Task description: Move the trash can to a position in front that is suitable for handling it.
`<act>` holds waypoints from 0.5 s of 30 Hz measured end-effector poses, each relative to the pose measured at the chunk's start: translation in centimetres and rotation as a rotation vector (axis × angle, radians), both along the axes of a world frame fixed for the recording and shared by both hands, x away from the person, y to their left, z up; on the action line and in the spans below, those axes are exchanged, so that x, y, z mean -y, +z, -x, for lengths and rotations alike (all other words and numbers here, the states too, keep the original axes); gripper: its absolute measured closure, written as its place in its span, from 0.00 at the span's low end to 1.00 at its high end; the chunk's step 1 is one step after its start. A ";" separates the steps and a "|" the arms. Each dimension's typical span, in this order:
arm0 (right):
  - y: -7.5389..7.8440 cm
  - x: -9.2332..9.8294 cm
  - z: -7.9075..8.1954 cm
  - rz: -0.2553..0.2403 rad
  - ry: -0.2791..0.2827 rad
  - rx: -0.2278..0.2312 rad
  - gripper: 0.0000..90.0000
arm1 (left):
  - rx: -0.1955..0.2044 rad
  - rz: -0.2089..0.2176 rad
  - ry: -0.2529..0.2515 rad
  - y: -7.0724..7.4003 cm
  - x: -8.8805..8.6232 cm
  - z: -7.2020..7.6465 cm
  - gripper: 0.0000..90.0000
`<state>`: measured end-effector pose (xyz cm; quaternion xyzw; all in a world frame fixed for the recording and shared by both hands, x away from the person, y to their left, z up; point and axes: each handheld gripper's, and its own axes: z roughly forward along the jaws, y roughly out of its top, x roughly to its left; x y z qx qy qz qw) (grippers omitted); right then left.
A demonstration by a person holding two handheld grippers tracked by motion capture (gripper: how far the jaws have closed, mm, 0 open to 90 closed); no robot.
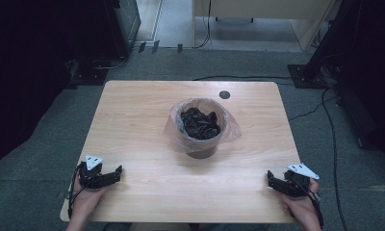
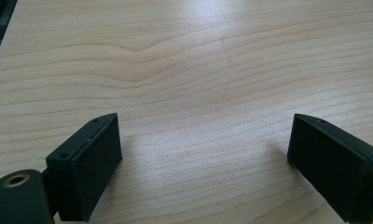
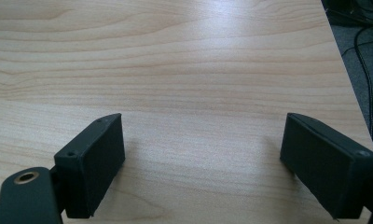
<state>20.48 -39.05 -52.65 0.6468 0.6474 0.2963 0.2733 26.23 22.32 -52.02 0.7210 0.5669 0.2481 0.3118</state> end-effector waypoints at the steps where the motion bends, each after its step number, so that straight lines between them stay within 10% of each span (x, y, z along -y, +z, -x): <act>1: 0.0 0.0 0.0 0.000 -0.010 0.001 0.16 | 0.000 0.000 0.000 0.0 0.0 0.0 0.10; 7: 0.1 -0.2 0.1 0.004 -0.049 0.030 0.37 | 0.000 0.001 0.000 0.0 0.0 0.0 0.10; 10: 0.6 -0.2 0.0 -0.069 -0.071 0.049 0.52 | 0.000 0.001 0.000 0.0 0.0 0.0 0.10; 15: 2.7 -1.3 -0.4 -0.089 -0.052 0.188 0.75 | 0.000 0.000 0.000 0.0 0.0 0.0 0.10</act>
